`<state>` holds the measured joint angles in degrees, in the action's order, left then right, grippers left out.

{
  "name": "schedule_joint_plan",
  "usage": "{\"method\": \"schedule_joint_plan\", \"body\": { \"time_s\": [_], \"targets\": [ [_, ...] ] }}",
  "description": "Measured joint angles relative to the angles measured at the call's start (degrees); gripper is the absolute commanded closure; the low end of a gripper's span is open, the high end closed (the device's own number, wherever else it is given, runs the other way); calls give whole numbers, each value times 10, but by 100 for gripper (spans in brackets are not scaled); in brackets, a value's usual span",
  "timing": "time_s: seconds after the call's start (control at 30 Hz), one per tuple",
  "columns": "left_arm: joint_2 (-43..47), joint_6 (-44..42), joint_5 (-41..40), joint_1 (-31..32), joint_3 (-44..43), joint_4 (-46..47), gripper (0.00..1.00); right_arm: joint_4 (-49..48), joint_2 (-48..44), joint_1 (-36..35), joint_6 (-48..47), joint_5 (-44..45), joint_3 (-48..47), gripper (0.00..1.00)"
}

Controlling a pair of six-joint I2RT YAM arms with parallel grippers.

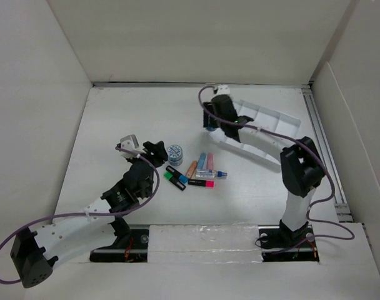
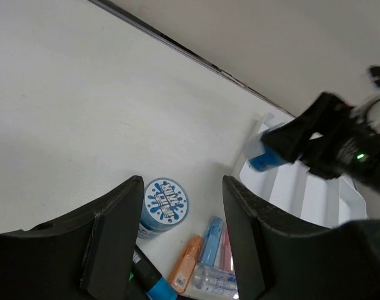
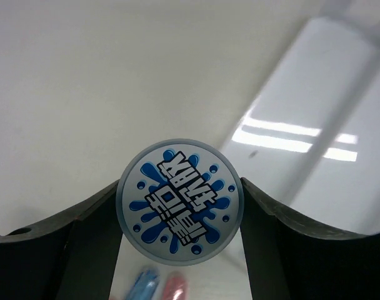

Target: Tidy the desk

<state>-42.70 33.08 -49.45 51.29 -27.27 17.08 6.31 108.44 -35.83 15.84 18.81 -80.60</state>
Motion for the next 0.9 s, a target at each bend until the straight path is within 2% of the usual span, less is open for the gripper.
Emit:
{"method": "schedule_joint_plan", "body": {
  "time_s": [0.2,0.33,0.9],
  "targets": [
    [20,0,9,0,3,-2,51,-30,-46,151,11,9,0,63],
    [28,0,15,0,7,3,50,-20,-26,205,16,19,0,62],
    [41,0,27,0,11,2,50,32,87,261,15,-22,-120,57]
  ]
}}
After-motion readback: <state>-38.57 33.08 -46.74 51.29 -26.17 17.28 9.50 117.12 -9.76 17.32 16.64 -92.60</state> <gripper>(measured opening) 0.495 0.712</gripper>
